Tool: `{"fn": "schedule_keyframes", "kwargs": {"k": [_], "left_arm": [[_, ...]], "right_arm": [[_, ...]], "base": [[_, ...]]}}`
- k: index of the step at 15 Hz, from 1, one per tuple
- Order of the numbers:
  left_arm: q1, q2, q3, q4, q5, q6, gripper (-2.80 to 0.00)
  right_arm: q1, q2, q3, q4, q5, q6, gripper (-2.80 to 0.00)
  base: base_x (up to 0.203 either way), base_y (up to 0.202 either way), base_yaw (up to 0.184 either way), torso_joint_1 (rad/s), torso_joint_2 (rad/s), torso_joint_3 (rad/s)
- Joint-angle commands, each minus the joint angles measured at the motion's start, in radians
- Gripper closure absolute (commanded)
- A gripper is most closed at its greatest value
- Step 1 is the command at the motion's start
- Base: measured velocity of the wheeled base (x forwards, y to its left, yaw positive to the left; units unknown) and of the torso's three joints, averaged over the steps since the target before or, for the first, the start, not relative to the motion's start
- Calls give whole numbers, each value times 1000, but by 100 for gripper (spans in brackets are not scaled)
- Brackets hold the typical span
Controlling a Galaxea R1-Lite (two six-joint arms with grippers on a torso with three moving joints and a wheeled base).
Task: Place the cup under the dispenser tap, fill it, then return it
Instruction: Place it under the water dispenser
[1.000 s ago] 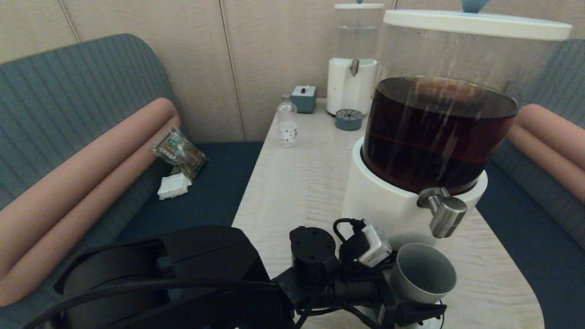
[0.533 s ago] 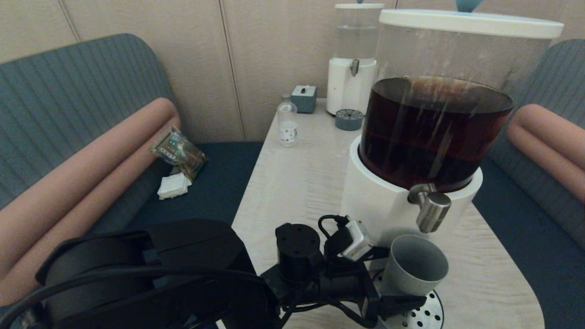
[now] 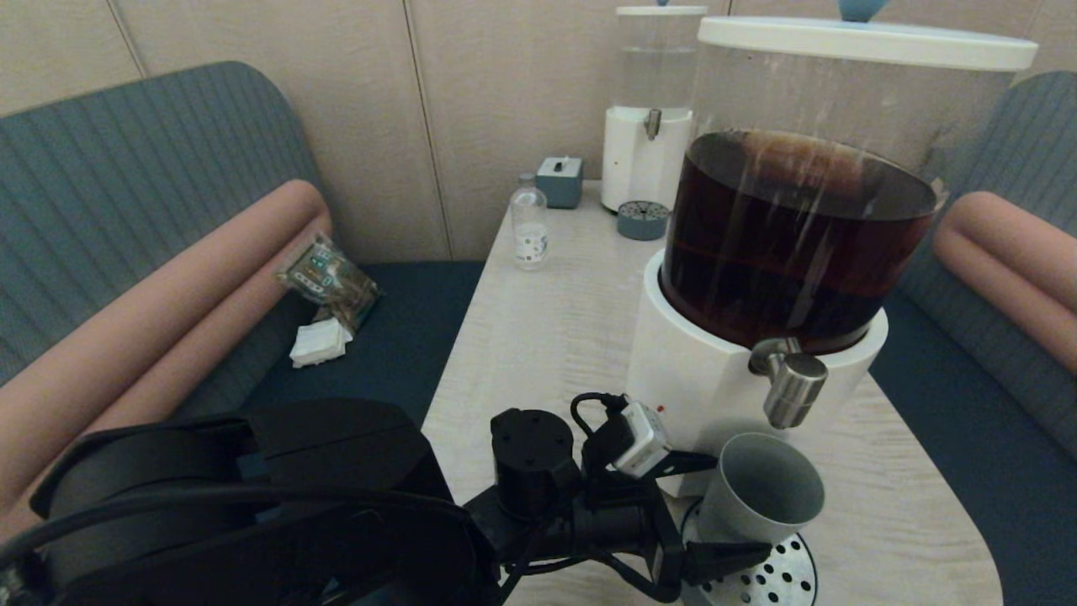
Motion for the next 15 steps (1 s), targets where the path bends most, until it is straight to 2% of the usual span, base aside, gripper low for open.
{"fn": "schedule_keyframes", "kwargs": {"k": [1,15], "left_arm": [[0,-7,24,-7,-5,0,-280],[-11,-202,342,-18,-5,2,-280]], "right_arm": [[0,-6,9,0,1,-1,0],[0,-6,9,0,1,-1,0]], "base": [[0,0,0,0,0,0],[0,0,0,0,0,0]]}}
